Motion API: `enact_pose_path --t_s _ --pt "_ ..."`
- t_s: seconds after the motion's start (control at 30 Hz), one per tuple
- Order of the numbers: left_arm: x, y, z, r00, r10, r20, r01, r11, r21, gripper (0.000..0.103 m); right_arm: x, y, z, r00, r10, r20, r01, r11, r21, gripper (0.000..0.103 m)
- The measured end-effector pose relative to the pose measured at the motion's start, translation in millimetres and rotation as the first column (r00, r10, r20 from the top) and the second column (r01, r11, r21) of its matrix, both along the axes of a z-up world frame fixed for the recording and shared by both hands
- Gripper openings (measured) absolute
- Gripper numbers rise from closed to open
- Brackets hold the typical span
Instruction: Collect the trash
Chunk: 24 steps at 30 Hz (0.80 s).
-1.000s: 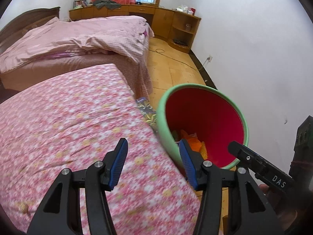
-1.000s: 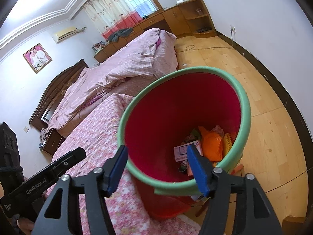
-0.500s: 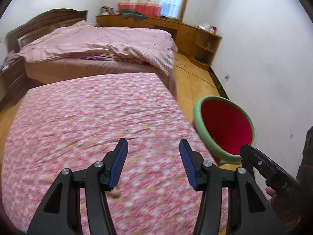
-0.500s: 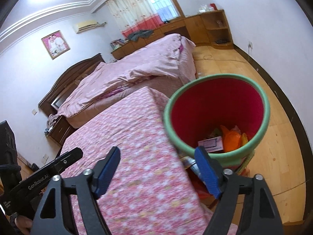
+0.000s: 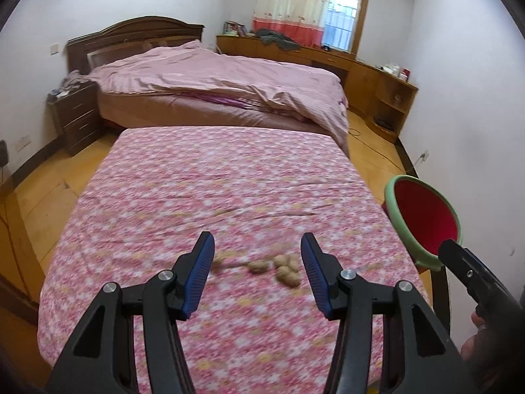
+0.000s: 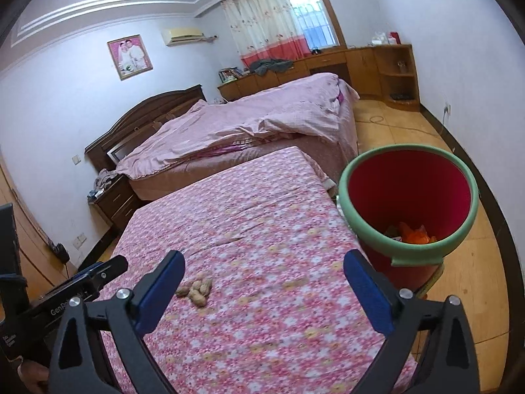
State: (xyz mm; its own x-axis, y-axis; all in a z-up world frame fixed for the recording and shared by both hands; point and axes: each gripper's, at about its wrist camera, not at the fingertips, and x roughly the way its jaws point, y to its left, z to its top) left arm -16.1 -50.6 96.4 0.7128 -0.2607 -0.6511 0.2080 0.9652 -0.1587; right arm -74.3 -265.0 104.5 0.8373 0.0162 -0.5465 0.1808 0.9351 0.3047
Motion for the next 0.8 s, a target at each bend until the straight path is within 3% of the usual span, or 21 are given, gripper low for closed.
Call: enact_pose_path --t_s 0.4,0.8 --pt "-22 42 -15 0.991 0.13 0.032 -0.131 0.991 0.012 0.055 -12 50 -10 0.999 0.029 0.029 -0.025 0.991 -0.129 0.103" --pt "-37 63 -35 0.974 0.224 0.043 -0.226 0.973 0.049 0.055 -22 63 -21 1.0 0.016 0.025 -0.013 0.991 -0.136 0.103"
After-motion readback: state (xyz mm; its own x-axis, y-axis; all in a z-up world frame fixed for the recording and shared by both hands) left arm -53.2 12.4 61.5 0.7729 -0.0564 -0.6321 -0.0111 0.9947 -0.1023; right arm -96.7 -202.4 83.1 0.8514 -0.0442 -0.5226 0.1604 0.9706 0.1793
